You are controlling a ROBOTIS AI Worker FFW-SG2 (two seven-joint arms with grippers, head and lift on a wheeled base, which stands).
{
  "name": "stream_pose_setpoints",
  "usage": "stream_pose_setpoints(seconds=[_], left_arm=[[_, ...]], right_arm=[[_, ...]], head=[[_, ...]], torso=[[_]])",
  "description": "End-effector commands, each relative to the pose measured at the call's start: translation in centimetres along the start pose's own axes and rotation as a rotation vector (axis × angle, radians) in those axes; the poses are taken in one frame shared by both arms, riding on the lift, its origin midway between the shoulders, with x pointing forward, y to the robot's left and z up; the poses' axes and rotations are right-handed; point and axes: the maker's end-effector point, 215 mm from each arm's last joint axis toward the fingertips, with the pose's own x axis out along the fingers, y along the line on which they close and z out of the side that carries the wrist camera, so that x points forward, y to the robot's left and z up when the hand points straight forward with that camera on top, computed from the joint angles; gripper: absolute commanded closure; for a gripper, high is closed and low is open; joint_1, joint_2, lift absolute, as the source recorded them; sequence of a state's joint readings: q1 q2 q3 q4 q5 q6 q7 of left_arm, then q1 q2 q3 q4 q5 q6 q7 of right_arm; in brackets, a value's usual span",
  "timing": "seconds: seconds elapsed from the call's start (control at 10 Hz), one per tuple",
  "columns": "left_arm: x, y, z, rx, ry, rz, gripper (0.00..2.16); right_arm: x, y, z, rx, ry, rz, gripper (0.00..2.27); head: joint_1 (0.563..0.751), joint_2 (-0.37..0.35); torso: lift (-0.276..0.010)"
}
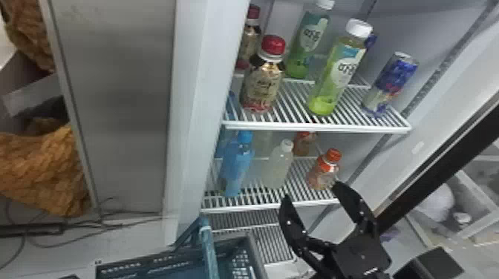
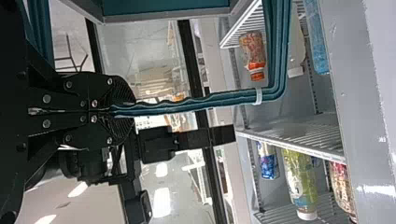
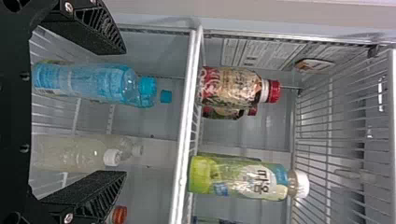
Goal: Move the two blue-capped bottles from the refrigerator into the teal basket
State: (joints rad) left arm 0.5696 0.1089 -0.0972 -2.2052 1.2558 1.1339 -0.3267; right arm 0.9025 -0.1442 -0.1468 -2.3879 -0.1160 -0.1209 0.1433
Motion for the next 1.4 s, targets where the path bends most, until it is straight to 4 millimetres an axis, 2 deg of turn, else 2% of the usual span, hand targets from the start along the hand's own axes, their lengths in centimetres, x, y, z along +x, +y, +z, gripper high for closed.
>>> stream_pose_setpoints(seconds=[0.0, 0.4, 1.1, 1.3], left_arm=[[0.0, 0.0, -0.1, -0.002, 0.000, 0.000, 1.16], [0.0, -0.1, 0.0, -0.002, -0.001, -0.004, 1.16], [0.0, -0.1, 0.2, -0.005, -0.004, -0.007, 1.16], [0.0, 0.0, 0.2, -0.006, -0.007, -0.006, 1.16]], right_arm=[[0.0, -0.4, -0.6, 0.013, -0.013, -0.004, 0.09], [0.2, -0.5, -0.4, 0.000, -0.063, 0.008, 0.09], [1.7, 0.0, -1.6, -0.050, -0.060, 0.057, 0.09], [2.3, -0.2, -2.6, -0.052, -0.049, 0.060, 0.09]], head=[[0.695, -0.350], [0.695, -0.350], [0.695, -0.350], [0.695, -0.350]], torso=[[-0.165], [-0.165], [-0.165], [-0.165]])
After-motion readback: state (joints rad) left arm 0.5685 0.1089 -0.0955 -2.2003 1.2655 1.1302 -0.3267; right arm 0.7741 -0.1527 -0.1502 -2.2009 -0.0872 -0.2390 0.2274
